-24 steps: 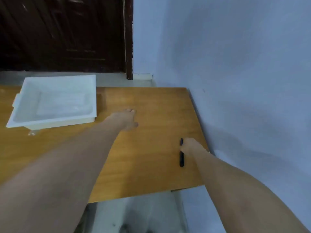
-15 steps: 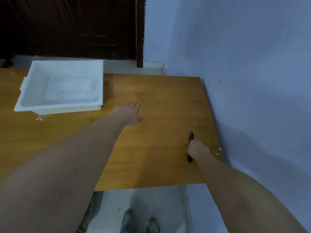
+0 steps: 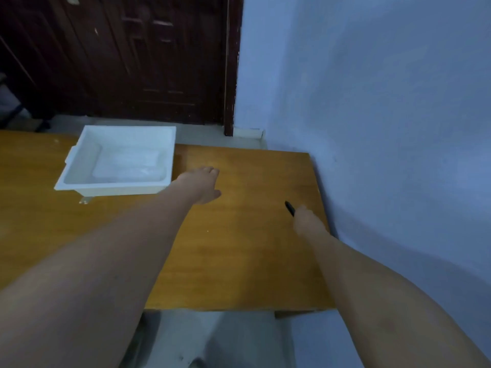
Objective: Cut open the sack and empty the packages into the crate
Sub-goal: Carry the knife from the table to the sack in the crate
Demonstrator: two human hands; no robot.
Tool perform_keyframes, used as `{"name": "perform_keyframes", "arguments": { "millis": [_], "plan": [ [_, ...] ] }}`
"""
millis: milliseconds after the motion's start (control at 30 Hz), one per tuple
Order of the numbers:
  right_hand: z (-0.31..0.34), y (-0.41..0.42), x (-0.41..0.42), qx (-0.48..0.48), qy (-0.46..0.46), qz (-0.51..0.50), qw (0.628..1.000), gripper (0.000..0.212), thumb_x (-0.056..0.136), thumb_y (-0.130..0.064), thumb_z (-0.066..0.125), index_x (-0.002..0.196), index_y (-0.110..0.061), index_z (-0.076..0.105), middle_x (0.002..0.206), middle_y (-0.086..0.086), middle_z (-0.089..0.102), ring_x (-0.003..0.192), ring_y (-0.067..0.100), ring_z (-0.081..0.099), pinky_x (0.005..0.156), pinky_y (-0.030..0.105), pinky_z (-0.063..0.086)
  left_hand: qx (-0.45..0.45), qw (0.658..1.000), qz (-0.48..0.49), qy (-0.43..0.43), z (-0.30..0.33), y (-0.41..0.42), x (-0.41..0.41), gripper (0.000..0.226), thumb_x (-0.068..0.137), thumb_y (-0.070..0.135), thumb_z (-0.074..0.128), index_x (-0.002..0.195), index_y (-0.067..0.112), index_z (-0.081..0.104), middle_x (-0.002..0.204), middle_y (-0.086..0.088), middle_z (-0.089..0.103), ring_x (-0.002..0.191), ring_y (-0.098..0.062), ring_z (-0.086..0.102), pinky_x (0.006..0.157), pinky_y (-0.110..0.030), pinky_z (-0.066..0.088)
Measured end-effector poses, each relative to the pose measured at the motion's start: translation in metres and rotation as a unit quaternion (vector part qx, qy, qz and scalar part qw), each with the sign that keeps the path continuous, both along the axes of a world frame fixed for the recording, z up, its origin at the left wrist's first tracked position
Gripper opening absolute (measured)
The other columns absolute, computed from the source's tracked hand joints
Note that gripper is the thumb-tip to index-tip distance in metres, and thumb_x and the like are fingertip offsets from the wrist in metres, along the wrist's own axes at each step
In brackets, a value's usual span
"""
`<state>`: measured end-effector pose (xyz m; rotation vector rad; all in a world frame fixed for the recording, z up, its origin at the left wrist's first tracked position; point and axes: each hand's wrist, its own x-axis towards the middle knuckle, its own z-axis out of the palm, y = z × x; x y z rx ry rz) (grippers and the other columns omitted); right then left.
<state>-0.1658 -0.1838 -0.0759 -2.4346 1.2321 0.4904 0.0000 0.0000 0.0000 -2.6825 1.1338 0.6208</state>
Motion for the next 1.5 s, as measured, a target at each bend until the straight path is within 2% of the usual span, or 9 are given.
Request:
{"name": "perform_keyframes", "arguments": {
  "millis": [100,167,300,433,600,767,967,1133,1500],
  "plan": [
    [0.031,-0.004,0.009,-0.003,-0.065,0.031,0.997,0.04,0.1,-0.011,0.034,0.14,-0.008,0.036,0.092,0.012,0.056,0.07,0.023,0.051,0.054,0.03,0.04,-0.022,0.999,0.007,-0.04,0.029,0.011,0.001,0.067,0.096,0.04,0.042,0.151,0.014,0.012,0.159,-0.006,0.017,0.144,-0.027,0.024,0.11,-0.041,0.033],
    [0.061,-0.004,0.018,-0.013,-0.104,0.031,0.994,0.032,0.1,-0.014,0.037,0.128,-0.002,0.044,0.098,0.015,0.058,0.077,0.028,0.055,0.056,0.03,0.04,-0.043,0.997,0.02,-0.067,0.056,0.021,0.001,0.066,0.095,0.039,0.044,0.15,0.013,0.017,0.156,-0.006,0.024,0.141,-0.027,0.028,0.108,-0.04,0.035],
    [0.122,0.009,0.031,-0.011,-0.158,0.075,0.985,0.025,0.099,-0.019,0.037,0.108,-0.002,0.052,0.082,0.006,0.053,0.076,0.026,0.054,0.051,0.028,0.033,-0.064,0.991,0.044,-0.108,0.105,0.046,-0.004,0.066,0.095,0.038,0.044,0.15,0.012,0.016,0.158,-0.005,0.021,0.145,-0.024,0.021,0.113,-0.039,0.029],
    [0.174,0.027,0.047,-0.039,-0.18,0.14,0.973,0.031,0.098,-0.019,0.039,0.12,0.001,0.048,0.112,0.017,0.057,0.09,0.027,0.052,0.072,0.03,0.039,-0.074,0.983,0.063,-0.154,0.144,0.077,-0.014,0.069,0.096,0.039,0.042,0.151,0.011,0.011,0.16,-0.005,0.016,0.148,-0.022,0.014,0.117,-0.039,0.023],
    [0.22,0.07,0.067,-0.085,-0.189,0.214,0.955,0.031,0.098,-0.017,0.041,0.123,-0.001,0.047,0.123,0.02,0.057,0.088,0.028,0.049,0.071,0.032,0.036,-0.088,0.97,0.116,-0.194,0.177,0.126,-0.028,0.067,0.095,0.038,0.042,0.15,0.012,0.014,0.158,-0.005,0.02,0.146,-0.023,0.019,0.115,-0.041,0.03],
    [0.236,0.13,0.085,-0.094,-0.205,0.28,0.933,0.027,0.097,-0.018,0.04,0.118,-0.003,0.046,0.104,0.014,0.057,0.082,0.029,0.052,0.07,0.035,0.043,-0.074,0.956,0.188,-0.212,0.187,0.196,-0.044,0.066,0.096,0.038,0.041,0.151,0.013,0.013,0.159,-0.005,0.019,0.147,-0.022,0.018,0.115,-0.042,0.031],
    [0.245,0.218,0.106,-0.08,-0.22,0.363,0.902,0.028,0.097,-0.022,0.041,0.117,-0.003,0.046,0.111,0.016,0.059,0.082,0.029,0.053,0.067,0.035,0.042,-0.05,0.936,0.281,-0.207,0.191,0.29,-0.068,0.066,0.096,0.039,0.042,0.151,0.014,0.013,0.158,-0.004,0.02,0.146,-0.022,0.02,0.112,-0.039,0.033],
    [0.248,0.296,0.12,-0.078,-0.233,0.414,0.876,0.027,0.097,-0.023,0.04,0.115,-0.004,0.047,0.1,0.012,0.057,0.081,0.029,0.055,0.066,0.035,0.043,-0.045,0.921,0.332,-0.198,0.191,0.365,-0.083,0.067,0.097,0.039,0.041,0.152,0.015,0.01,0.16,-0.004,0.015,0.147,-0.022,0.016,0.112,-0.039,0.031],
    [0.247,0.478,0.145,-0.068,-0.25,0.464,0.847,0.03,0.097,-0.023,0.038,0.115,-0.002,0.048,0.113,0.017,0.059,0.083,0.03,0.053,0.07,0.035,0.043,-0.04,0.904,0.377,-0.197,0.18,0.55,-0.077,0.068,0.095,0.043,0.042,0.15,0.014,0.015,0.157,-0.005,0.022,0.145,-0.023,0.021,0.112,-0.046,0.033]
  ]
}}
